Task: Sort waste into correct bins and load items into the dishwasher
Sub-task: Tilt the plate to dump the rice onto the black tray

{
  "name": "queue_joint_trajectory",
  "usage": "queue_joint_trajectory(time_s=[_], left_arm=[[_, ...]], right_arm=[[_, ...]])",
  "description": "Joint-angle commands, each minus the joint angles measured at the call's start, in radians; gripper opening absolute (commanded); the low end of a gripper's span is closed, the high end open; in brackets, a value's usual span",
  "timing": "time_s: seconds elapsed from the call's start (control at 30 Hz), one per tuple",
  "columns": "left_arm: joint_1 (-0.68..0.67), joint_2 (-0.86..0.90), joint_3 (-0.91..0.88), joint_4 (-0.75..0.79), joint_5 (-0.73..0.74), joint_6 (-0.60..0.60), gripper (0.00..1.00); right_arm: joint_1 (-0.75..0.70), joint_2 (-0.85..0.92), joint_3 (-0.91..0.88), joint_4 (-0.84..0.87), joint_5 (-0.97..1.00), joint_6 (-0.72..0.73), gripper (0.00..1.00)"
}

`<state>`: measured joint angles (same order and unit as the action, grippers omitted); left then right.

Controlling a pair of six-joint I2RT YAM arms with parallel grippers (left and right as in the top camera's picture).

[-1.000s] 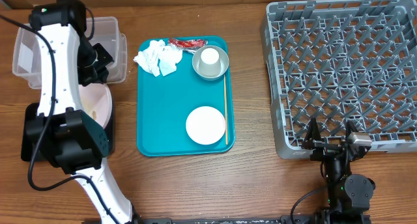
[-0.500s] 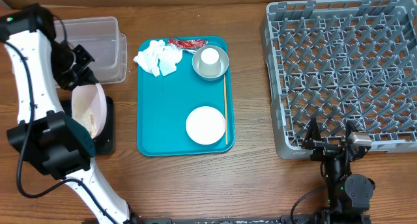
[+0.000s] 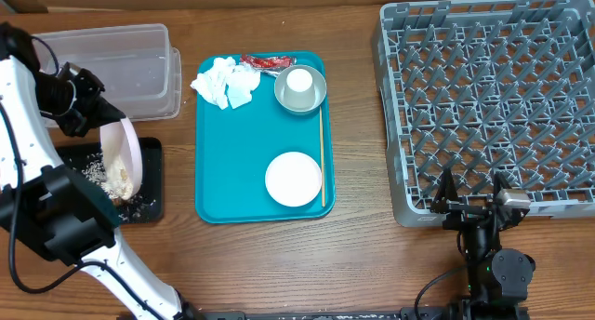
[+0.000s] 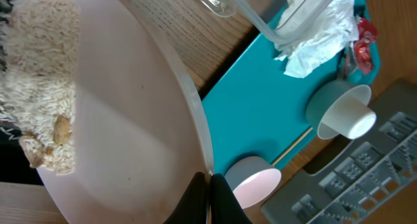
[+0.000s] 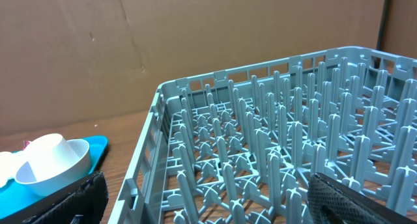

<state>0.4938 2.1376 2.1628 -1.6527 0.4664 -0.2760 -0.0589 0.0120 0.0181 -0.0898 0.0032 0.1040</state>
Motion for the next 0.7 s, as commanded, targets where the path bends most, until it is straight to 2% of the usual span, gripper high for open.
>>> queue_joint_trajectory(time_s=[0.0, 0.13, 0.23, 0.67], left_arm=[[0.018, -0.042, 0.027, -0.012, 0.060, 0.050, 0.04], [0.041, -0.042, 0.027, -0.024, 0.115, 0.084, 0.04], [0.065, -0.042, 0.027, -0.032, 0.212, 0.132, 0.04], [0.153, -0.042, 0.024, -0.037, 0.296, 0.163, 0.04]], right_arm=[[-0.001, -0.009, -0.010, 0.006, -0.004, 0.000, 1.00], [-0.002, -0.009, -0.010, 0.006, -0.004, 0.000, 1.00], [-0.002, -0.009, -0.010, 0.006, -0.004, 0.000, 1.00], [-0.002, -0.009, -0.010, 0.006, -0.004, 0.000, 1.00]])
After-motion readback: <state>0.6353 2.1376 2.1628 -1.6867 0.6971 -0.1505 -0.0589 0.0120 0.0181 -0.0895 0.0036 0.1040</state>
